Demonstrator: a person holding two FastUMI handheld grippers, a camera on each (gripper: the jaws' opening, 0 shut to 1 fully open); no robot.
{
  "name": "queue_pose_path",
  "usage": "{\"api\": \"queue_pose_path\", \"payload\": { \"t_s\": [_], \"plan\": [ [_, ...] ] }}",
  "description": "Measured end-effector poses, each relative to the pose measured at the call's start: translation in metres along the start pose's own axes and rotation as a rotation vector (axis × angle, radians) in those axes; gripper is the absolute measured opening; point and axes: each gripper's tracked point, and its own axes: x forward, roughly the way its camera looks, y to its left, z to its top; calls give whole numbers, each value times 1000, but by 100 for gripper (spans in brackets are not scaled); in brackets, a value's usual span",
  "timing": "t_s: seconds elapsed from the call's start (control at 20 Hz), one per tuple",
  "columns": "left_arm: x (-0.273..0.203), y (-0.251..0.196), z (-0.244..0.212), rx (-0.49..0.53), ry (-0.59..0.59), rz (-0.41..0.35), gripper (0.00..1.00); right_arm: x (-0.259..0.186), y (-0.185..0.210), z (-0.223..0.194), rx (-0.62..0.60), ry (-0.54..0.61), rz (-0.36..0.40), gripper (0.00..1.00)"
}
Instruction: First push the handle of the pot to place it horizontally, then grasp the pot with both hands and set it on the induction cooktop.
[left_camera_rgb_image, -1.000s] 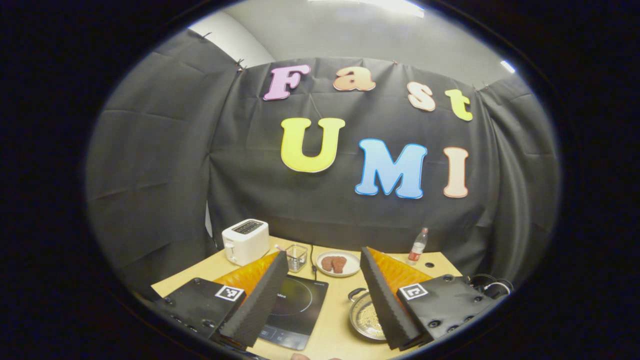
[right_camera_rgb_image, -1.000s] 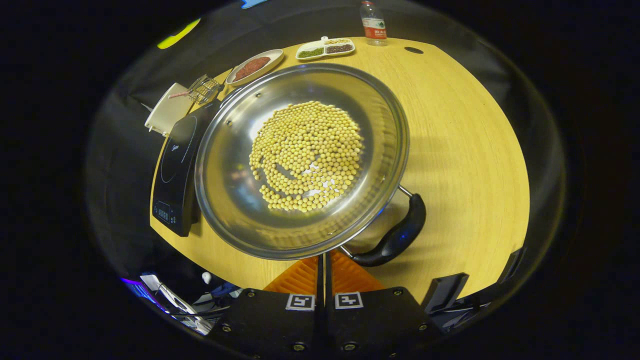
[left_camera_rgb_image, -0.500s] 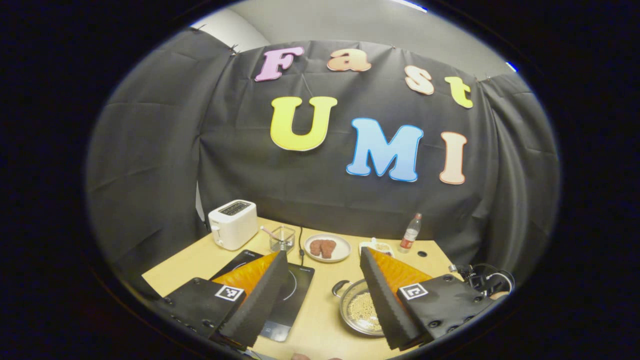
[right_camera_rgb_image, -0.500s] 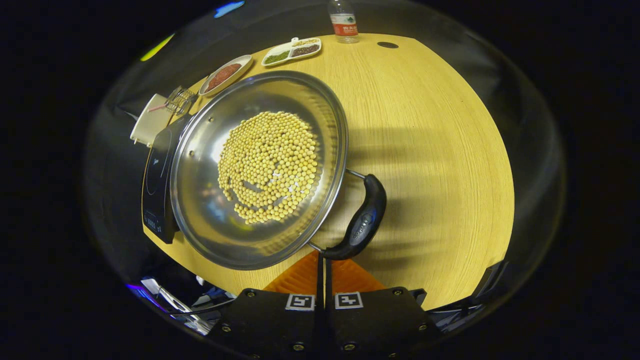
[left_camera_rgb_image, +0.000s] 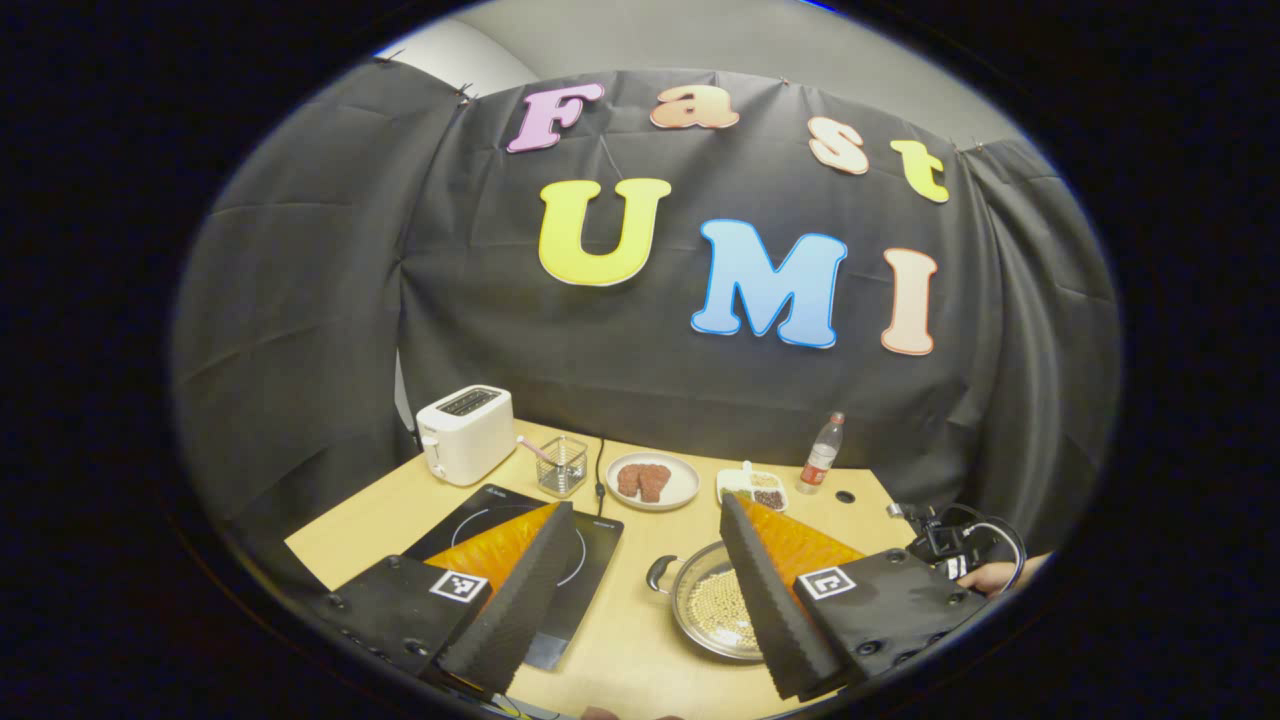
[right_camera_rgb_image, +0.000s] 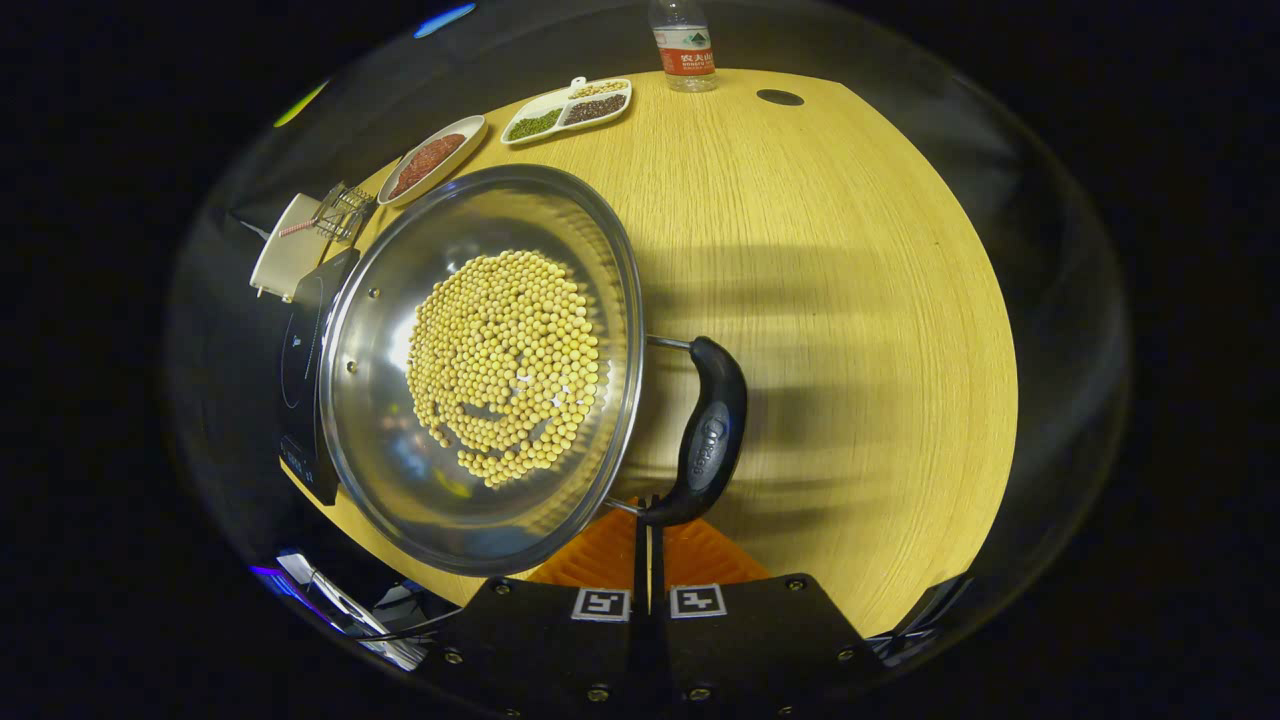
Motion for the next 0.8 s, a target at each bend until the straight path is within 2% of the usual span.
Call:
{"api": "queue_pose_path", "payload": {
  "t_s": [0.25, 0.3, 0.4, 0.5, 0.7, 0.8],
  "plan": [
    [15, -10, -15, -5, 64, -8, 99, 2, -4, 8, -30, 2, 6, 1],
    [20, -10, -20, 5, 80, -16, 95, 3, -5, 9, -30, 4, 3, 1],
    [32, -11, -30, 35, 125, -47, 99, 4, -6, 13, -18, 0, 0, 1],
    [47, -11, -42, 41, 183, -95, 95, 4, -8, 15, -9, -3, -16, 1],
    [80, -15, -75, 23, 330, -213, 98, 1, -9, 20, 36, -24, -46, 1],
    [94, -20, -97, 28, 422, -283, 97, -12, -10, 21, 53, -67, -61, 5]
  ]
}}
